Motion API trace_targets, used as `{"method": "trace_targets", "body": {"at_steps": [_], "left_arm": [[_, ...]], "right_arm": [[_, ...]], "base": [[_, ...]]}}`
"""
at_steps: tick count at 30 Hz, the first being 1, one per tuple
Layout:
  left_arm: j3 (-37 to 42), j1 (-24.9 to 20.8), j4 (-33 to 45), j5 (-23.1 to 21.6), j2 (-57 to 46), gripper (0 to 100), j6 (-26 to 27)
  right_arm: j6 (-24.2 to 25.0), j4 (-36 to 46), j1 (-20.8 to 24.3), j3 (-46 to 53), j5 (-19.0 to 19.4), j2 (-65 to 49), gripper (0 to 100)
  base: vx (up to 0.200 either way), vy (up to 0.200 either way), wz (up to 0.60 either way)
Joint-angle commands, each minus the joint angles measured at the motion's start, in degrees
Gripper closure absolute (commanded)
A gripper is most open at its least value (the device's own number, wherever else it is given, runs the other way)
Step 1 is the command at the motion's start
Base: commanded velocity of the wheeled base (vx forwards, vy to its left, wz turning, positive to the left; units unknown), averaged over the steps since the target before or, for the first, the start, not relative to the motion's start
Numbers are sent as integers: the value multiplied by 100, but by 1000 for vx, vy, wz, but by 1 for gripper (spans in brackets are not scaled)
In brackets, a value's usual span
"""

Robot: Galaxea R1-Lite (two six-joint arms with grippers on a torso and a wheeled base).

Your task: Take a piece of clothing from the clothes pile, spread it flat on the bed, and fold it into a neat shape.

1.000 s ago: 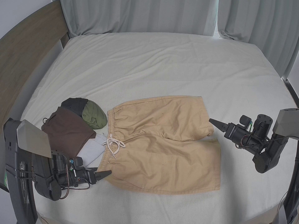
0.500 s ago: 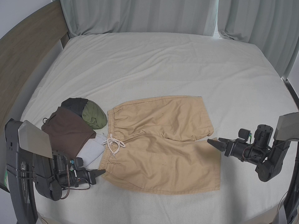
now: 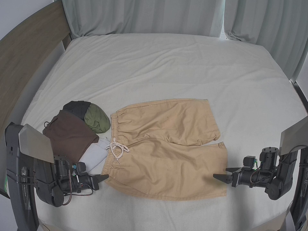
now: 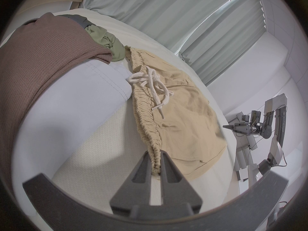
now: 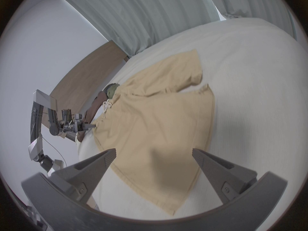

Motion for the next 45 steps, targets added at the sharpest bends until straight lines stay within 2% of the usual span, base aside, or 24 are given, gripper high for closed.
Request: {"method": "trace_targets", "body": {"at_steps": [1, 8, 18, 20, 25, 30, 31, 45], "left_arm": [[0, 0, -8, -1, 16, 100, 3], [0, 9, -8, -1, 8, 100, 3], [0, 0, -8, -1, 8, 100, 3], [0, 0, -8, -1, 16, 100, 11], [0, 0, -8, -1, 16, 100, 3], [0, 0, -8, -1, 16, 100, 3], [0, 0, -8, -1, 16, 100, 3], [-18, 9, 1, -1, 16, 100, 3]], "right_arm": [[-113, 10, -21, 430, 16, 202, 0], [-420, 1, -179, 614, 16, 589, 0], [-447, 1, -170, 667, 24, 967, 0], [-429, 1, -144, 667, 77, 984, 0], [-350, 1, -144, 535, 560, 1002, 0], [-341, -8, -144, 491, 578, 1011, 0], [-341, 1, -144, 491, 578, 1011, 100], [-350, 1, -161, 509, 560, 1002, 100]], "base": [[0, 0, 0], [0, 0, 0], [0, 0, 0], [0, 0, 0], [0, 0, 0], [0, 0, 0], [0, 0, 0], [0, 0, 0]]}}
